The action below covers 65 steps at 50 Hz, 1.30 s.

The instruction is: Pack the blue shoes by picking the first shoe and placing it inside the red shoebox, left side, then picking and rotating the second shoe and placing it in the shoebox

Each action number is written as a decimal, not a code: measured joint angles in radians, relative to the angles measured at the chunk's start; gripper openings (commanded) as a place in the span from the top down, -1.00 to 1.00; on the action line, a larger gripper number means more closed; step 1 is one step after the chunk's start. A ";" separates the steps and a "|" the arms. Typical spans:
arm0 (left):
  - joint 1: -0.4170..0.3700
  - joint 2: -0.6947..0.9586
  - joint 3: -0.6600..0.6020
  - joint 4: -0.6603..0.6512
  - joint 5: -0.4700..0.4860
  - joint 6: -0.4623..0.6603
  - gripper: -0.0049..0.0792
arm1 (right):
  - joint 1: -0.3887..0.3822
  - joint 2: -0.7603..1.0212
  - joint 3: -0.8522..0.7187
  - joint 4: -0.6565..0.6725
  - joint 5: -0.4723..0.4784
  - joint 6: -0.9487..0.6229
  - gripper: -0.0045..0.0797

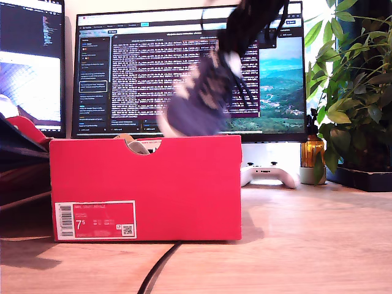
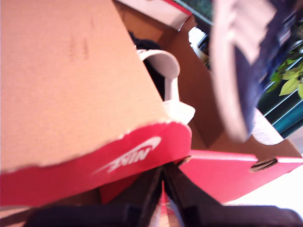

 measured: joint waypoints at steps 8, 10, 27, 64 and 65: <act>0.000 0.000 -0.002 0.005 0.002 0.000 0.93 | 0.021 0.037 0.000 -0.041 0.000 0.000 0.92; 0.000 0.000 -0.002 0.005 0.003 0.000 0.93 | 0.029 0.046 0.000 -0.042 0.000 0.000 0.92; 0.000 0.000 -0.003 0.006 0.003 0.000 0.93 | 0.071 0.111 0.018 -0.068 0.012 0.000 0.92; 0.000 0.000 -0.003 0.017 0.007 0.000 0.93 | 0.128 0.155 0.021 -0.076 0.150 0.008 0.07; 0.000 0.000 -0.003 0.017 0.007 0.000 0.93 | 0.134 0.155 0.021 -0.076 0.150 0.008 0.08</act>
